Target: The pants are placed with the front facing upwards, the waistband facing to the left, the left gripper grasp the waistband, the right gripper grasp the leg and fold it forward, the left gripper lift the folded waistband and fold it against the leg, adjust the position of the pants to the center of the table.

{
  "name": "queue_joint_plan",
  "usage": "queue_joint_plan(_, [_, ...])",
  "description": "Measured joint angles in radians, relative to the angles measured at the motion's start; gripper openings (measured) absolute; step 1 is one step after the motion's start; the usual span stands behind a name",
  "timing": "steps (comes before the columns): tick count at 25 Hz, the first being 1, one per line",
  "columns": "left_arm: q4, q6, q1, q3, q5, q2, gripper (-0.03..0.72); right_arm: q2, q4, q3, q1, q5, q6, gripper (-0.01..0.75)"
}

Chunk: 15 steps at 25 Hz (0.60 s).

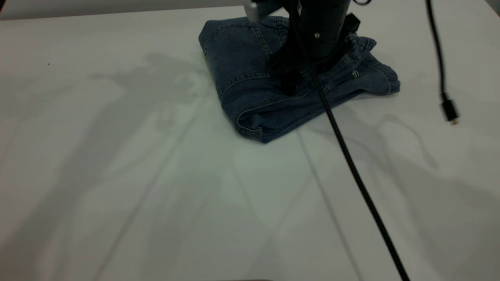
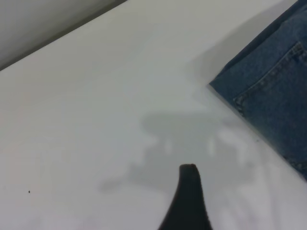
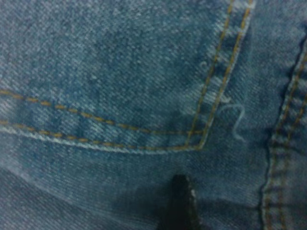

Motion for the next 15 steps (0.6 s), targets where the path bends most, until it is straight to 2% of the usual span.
queue_joint_plan(5, [0.000, 0.000, 0.000, 0.000, 0.001, 0.000, 0.554, -0.002, 0.089, -0.008, 0.000, 0.079, 0.031, 0.528])
queue_joint_plan(9, [0.000, 0.008, 0.000, 0.000, 0.001, 0.000, 0.554, -0.002, 0.269, -0.008, 0.000, 0.127, 0.041, 0.528])
queue_joint_plan(15, [-0.002, 0.016, -0.001, 0.000, 0.003, 0.000, 0.554, -0.002, 0.553, -0.008, 0.000, 0.139, 0.042, 0.528])
